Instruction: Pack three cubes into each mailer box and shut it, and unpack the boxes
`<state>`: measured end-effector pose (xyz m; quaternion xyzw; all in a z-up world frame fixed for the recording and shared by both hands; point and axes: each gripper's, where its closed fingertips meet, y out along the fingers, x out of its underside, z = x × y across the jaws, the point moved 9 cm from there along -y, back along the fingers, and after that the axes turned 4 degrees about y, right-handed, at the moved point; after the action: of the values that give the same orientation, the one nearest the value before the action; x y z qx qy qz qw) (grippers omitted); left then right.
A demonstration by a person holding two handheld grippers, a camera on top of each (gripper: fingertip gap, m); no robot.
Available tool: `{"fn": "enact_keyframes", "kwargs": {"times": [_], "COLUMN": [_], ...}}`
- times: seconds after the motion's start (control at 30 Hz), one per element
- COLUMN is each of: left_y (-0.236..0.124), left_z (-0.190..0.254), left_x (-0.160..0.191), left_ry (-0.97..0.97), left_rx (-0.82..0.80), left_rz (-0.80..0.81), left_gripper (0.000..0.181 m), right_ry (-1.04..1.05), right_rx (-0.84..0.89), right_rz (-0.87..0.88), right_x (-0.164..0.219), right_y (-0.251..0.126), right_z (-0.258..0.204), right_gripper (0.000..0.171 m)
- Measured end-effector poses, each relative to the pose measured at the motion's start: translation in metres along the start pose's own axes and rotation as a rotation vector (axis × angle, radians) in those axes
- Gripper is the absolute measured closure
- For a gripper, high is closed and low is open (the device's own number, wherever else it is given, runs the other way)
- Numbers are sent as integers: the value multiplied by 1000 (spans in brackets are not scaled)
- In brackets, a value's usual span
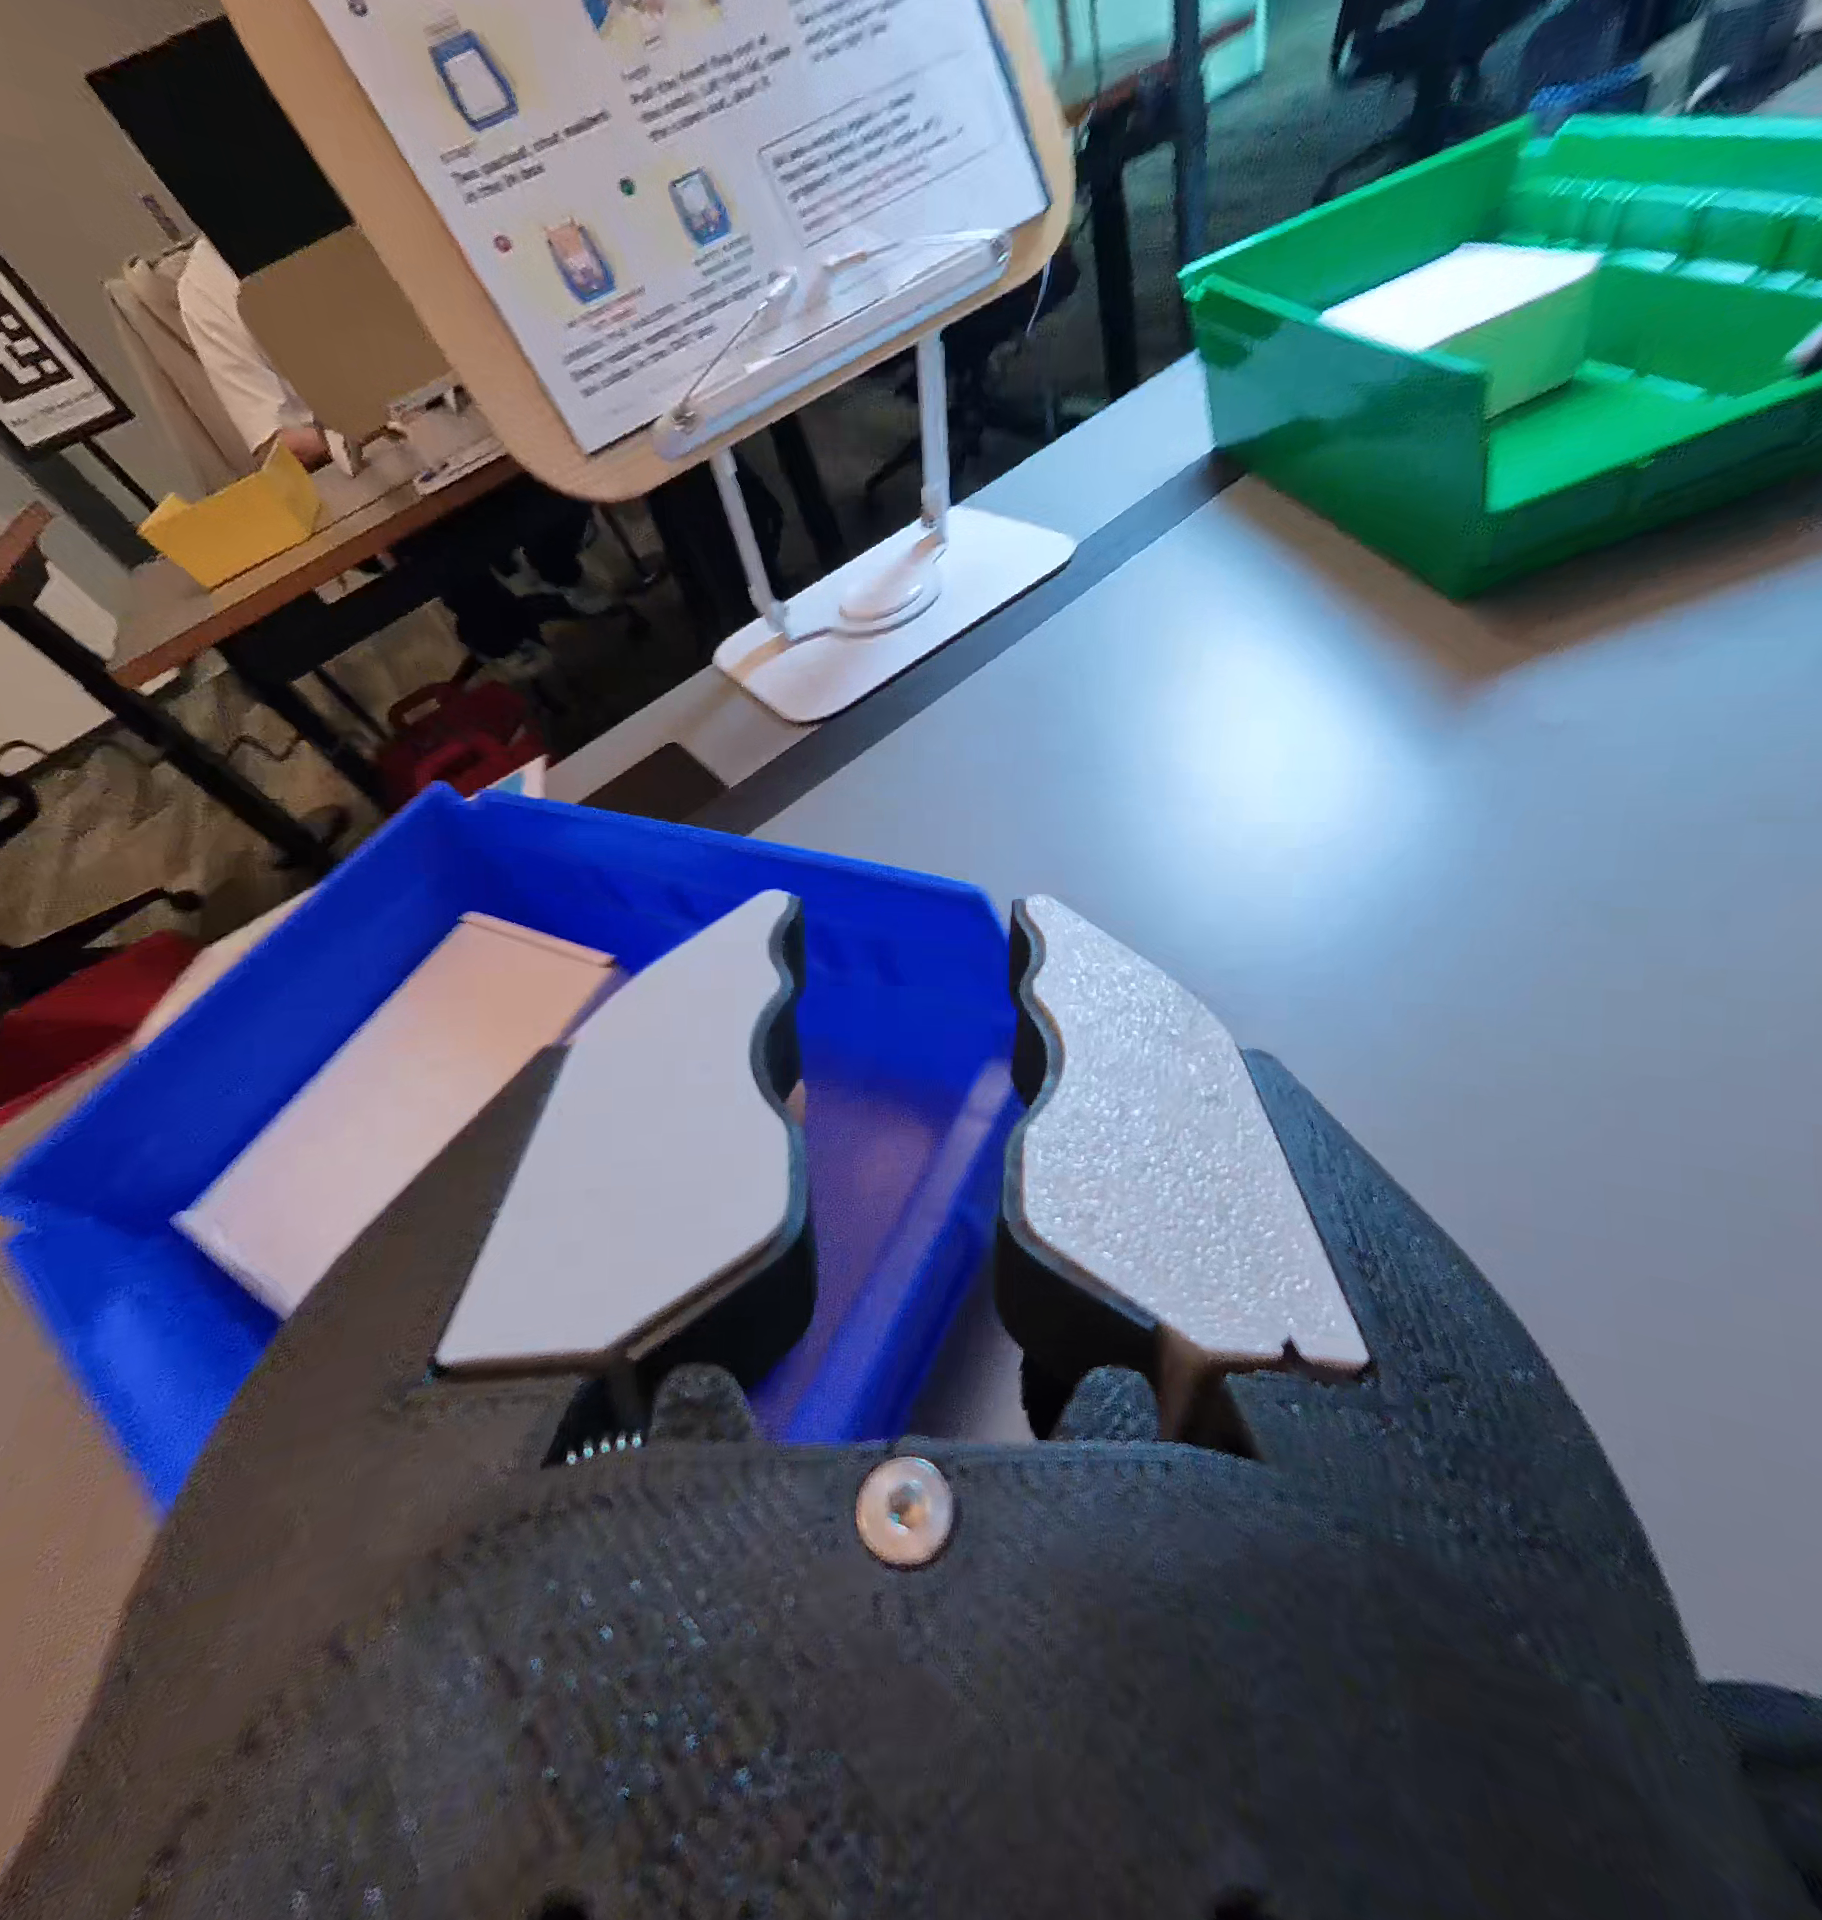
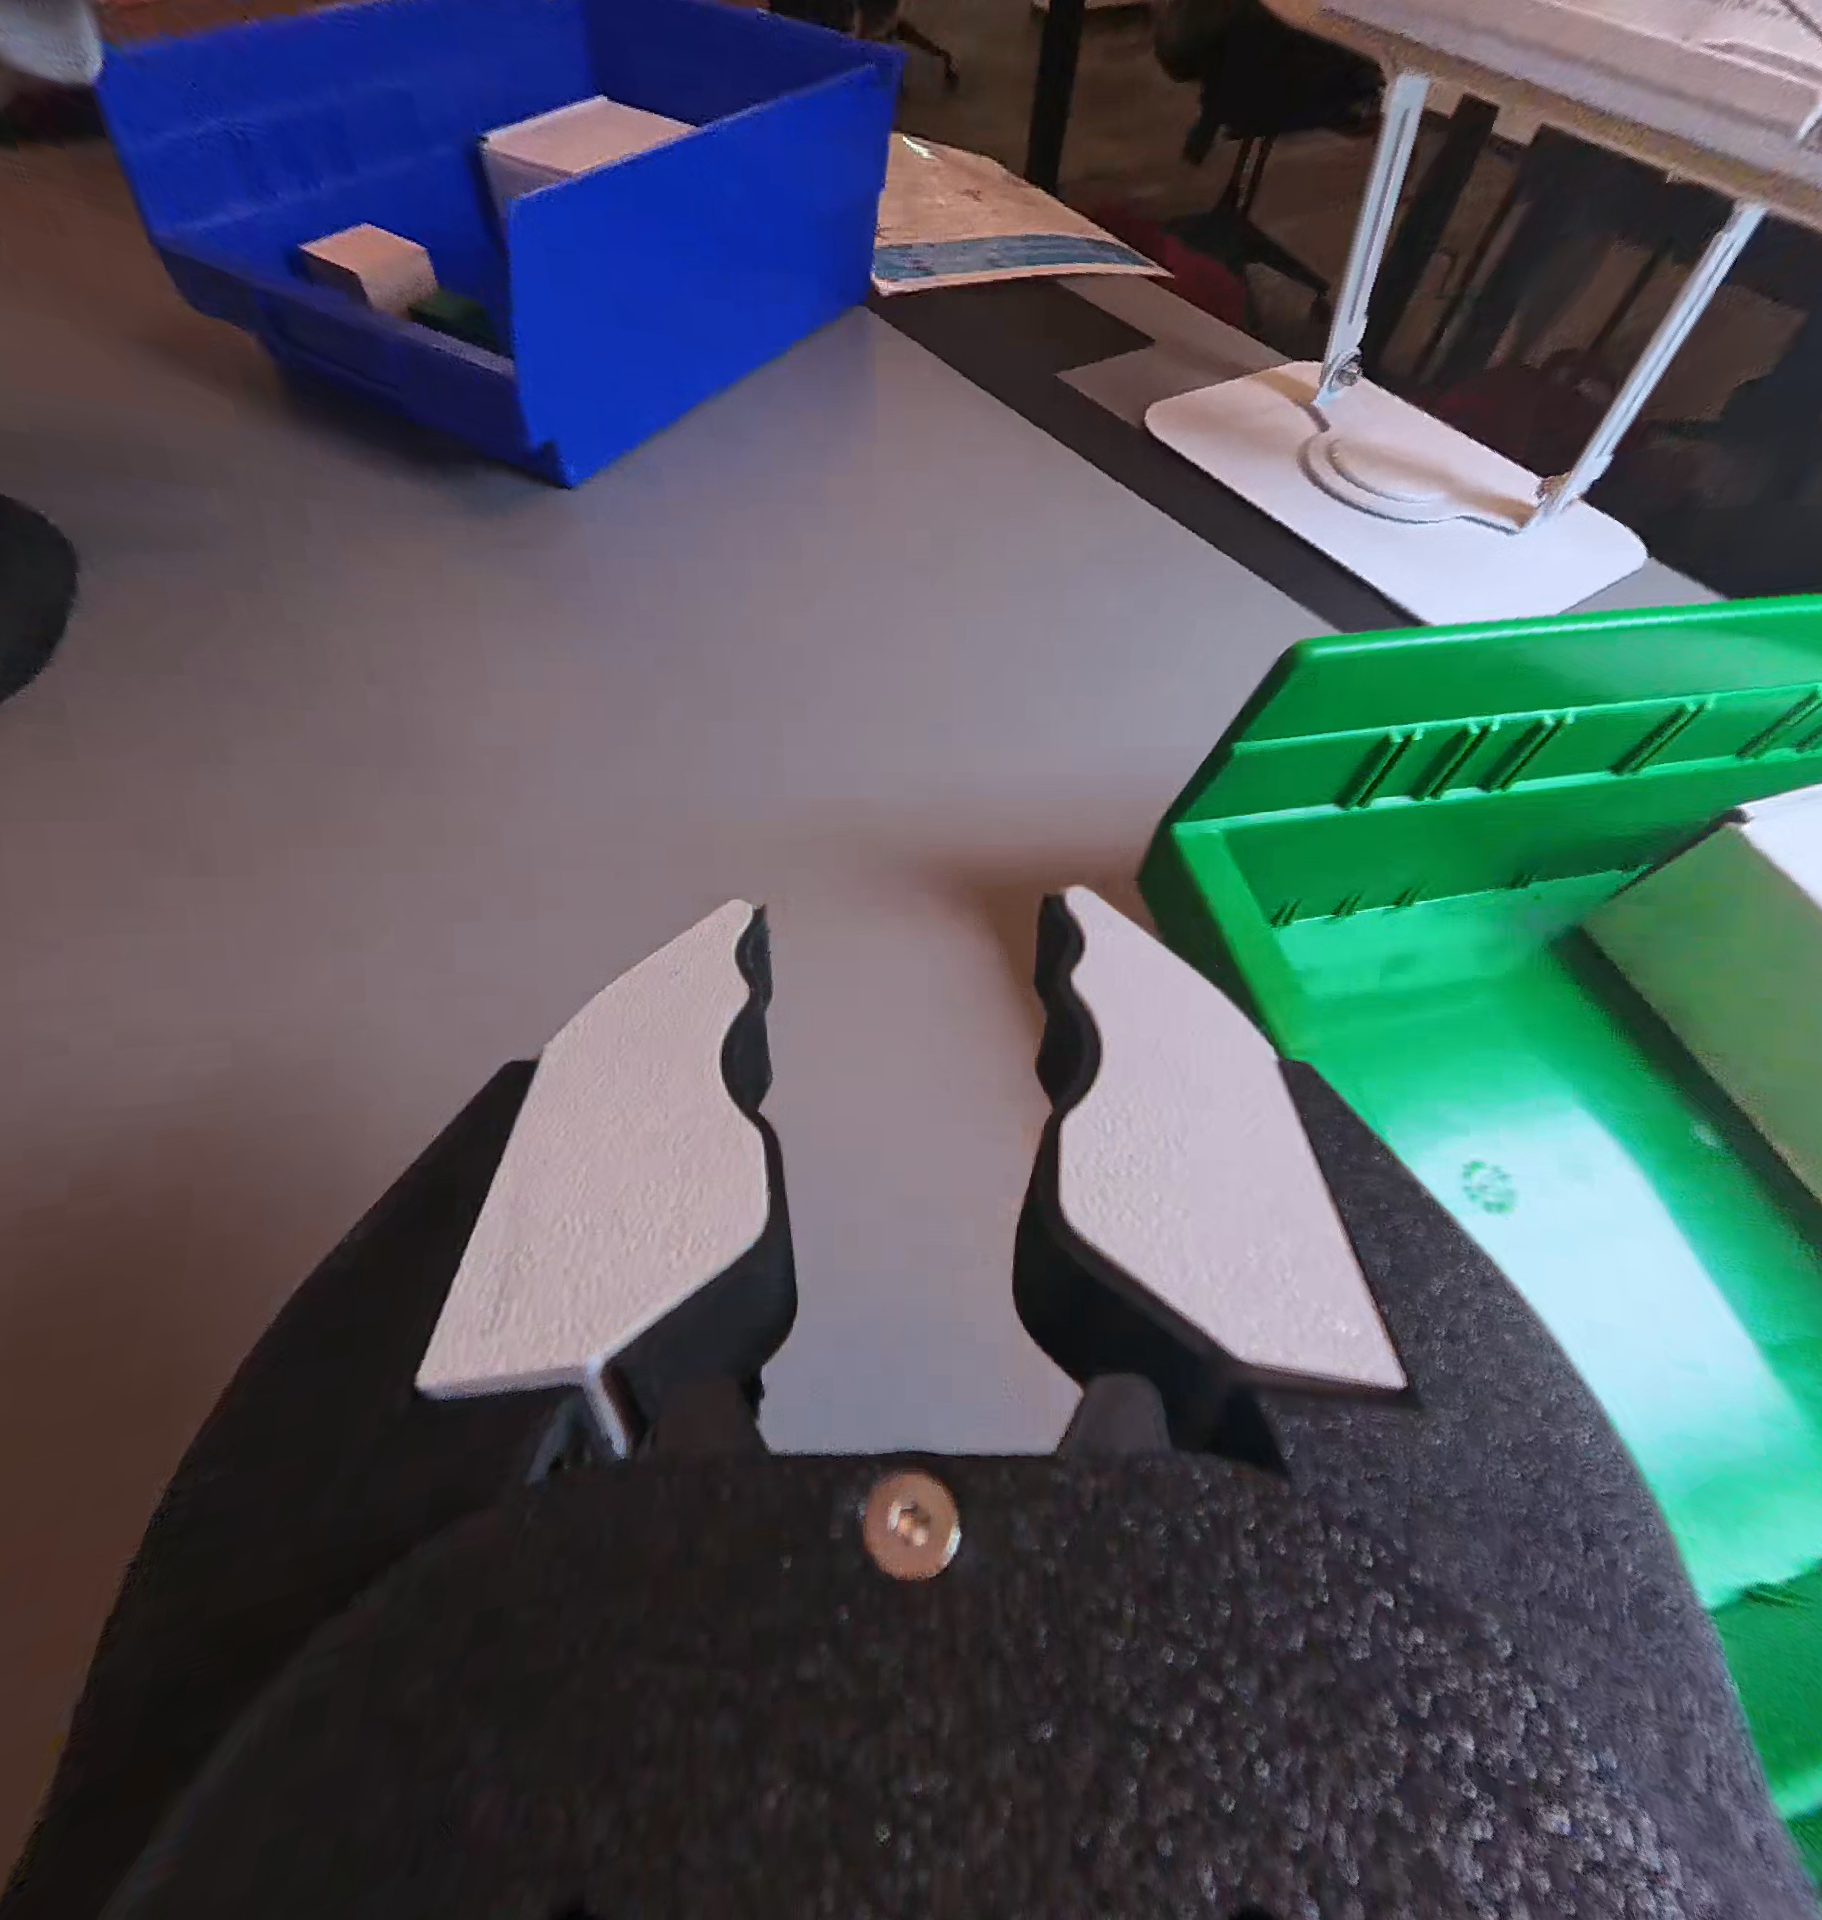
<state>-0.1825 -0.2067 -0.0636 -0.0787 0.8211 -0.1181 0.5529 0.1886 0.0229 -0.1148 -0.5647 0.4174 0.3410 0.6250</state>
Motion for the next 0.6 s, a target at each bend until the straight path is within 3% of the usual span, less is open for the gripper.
{"fn": "enact_keyframes", "kwargs": {"times": [0.03,0.17,0.33,0.6], "left_y": [0,23,79,148], "left_z": [-13,-74,-147,-197], "left_x": [-5,-12,24,77], "left_ry": [28,137,178,148], "left_rx": [-7,0,108,331], "left_rz": [-40,-278,-619,-994], "left_gripper": [139,119,102,72], "right_ry": [5,-12,-35,-41], "right_rx": [-1,-31,-66,-100], "right_rz": [16,57,42,32], "right_x": [4,15,21,32], "right_y": [-1,2,9,14], "right_z": [-4,-10,-14,-15], "right_gripper": [122,121,121,122]}}
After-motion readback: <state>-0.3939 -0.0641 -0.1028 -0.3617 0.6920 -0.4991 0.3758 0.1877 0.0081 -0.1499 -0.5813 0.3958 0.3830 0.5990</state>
